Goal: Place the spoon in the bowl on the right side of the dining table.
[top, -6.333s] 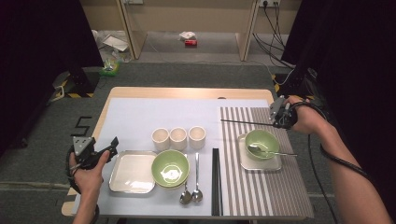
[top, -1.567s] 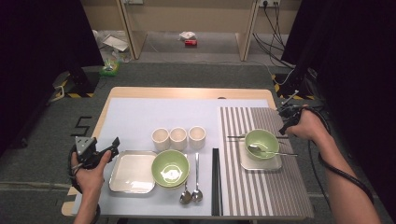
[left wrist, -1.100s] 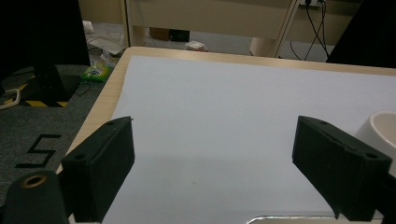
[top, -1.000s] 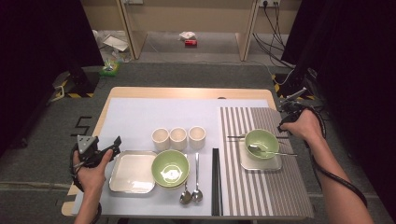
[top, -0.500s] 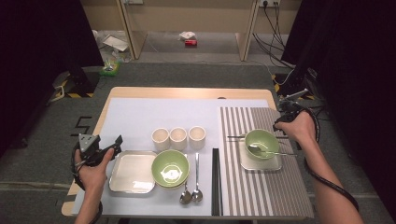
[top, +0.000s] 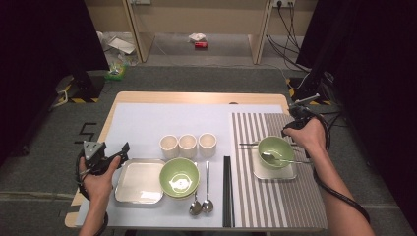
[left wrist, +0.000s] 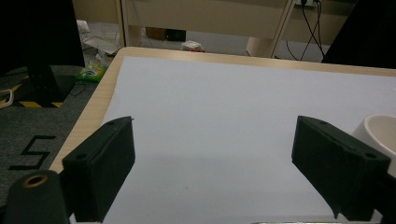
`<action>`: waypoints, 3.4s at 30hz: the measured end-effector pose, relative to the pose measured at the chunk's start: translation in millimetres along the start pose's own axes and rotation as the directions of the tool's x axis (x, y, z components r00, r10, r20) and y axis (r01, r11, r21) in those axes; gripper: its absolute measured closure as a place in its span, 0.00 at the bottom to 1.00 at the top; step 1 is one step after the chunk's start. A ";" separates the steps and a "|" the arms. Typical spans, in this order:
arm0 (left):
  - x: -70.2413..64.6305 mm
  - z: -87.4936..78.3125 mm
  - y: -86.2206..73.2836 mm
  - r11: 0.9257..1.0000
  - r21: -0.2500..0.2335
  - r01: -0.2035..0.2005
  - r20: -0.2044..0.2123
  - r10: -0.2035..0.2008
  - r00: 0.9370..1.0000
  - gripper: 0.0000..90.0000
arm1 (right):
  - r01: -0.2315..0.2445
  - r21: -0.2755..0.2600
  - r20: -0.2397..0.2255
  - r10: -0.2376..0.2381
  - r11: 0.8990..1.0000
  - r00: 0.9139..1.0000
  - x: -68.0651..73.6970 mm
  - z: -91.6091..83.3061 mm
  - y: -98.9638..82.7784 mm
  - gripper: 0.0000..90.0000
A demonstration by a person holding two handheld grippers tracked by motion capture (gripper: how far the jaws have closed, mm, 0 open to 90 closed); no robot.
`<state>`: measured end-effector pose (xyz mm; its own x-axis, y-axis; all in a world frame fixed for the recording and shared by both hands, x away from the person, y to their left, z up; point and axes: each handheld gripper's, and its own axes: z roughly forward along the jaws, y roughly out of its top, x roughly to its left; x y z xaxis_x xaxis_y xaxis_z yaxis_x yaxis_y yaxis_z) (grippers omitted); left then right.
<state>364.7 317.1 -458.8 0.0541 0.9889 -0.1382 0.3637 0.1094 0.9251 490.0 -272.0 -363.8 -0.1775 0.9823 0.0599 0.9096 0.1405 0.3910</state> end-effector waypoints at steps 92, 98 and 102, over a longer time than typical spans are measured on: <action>0.7 -3.0 1.8 1.000 -0.004 -0.003 -0.001 0.003 1.000 0.14 | 0.094 0.022 -0.118 -0.091 0.995 0.989 114.0 17.9 -29.2 0.76; 0.5 -3.2 2.2 1.000 -0.007 -0.002 -0.001 0.002 1.000 0.14 | 0.106 0.034 -0.127 -0.101 0.994 0.987 120.4 23.3 -32.4 0.77; 0.7 -3.0 2.0 1.000 -0.004 -0.002 -0.001 0.002 1.000 0.14 | 0.112 0.051 -0.133 -0.105 0.992 0.986 127.7 29.4 -36.5 0.77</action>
<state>362.6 318.3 -456.0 0.0542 0.9892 -0.1361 0.3596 0.1079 0.9268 445.2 -148.0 -397.4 -0.3201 0.9369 0.1404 0.9018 0.2559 0.3481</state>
